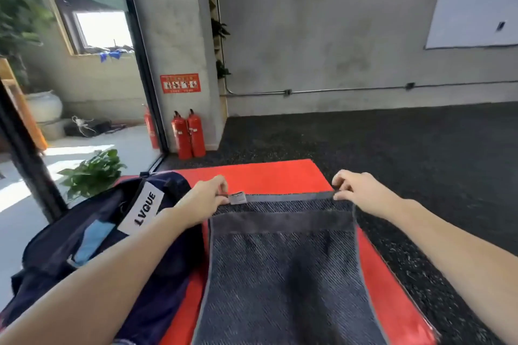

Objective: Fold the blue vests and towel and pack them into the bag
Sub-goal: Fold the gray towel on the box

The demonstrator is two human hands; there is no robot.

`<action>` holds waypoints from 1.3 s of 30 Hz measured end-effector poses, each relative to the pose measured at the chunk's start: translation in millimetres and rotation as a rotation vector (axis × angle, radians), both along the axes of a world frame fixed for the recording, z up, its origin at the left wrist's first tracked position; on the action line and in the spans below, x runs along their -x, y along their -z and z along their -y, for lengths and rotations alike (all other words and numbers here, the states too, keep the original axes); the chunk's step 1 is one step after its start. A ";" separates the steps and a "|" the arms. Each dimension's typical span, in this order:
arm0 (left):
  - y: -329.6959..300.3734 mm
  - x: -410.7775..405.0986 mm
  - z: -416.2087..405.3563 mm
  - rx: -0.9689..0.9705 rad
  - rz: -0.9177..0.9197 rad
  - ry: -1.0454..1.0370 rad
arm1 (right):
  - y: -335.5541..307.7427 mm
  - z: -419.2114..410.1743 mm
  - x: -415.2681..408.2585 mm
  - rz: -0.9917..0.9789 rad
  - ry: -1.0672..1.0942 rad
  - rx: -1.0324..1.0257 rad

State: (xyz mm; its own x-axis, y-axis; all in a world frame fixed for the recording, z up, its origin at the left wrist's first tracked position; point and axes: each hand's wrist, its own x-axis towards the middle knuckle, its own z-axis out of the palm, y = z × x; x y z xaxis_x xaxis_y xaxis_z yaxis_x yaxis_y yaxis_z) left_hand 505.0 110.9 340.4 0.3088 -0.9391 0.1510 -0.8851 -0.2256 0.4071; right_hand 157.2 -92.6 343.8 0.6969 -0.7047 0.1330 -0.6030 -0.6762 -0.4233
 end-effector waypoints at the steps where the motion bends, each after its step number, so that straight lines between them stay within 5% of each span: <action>1: 14.8 -3.4 4.3 -0.028 0.014 0.010 | 17.2 5.2 -3.3 -0.035 -0.012 -0.003; 5: 51.4 -11.0 5.0 -0.039 0.103 0.036 | 56.9 3.5 0.2 -0.093 -0.029 0.080; 18: 148.0 44.8 -125.8 0.232 0.160 0.062 | 150.3 -108.5 73.9 0.194 -0.068 0.157; 27: 161.7 58.6 -138.3 0.358 0.169 0.136 | 158.1 -121.5 78.0 0.238 -0.023 0.113; 32: 180.2 55.7 -149.2 0.122 0.165 0.204 | 170.6 -119.8 87.3 -0.036 -0.161 0.029; 39: 166.8 63.3 -150.9 -0.054 0.128 0.107 | 173.1 -117.0 89.6 -0.085 -0.190 -0.014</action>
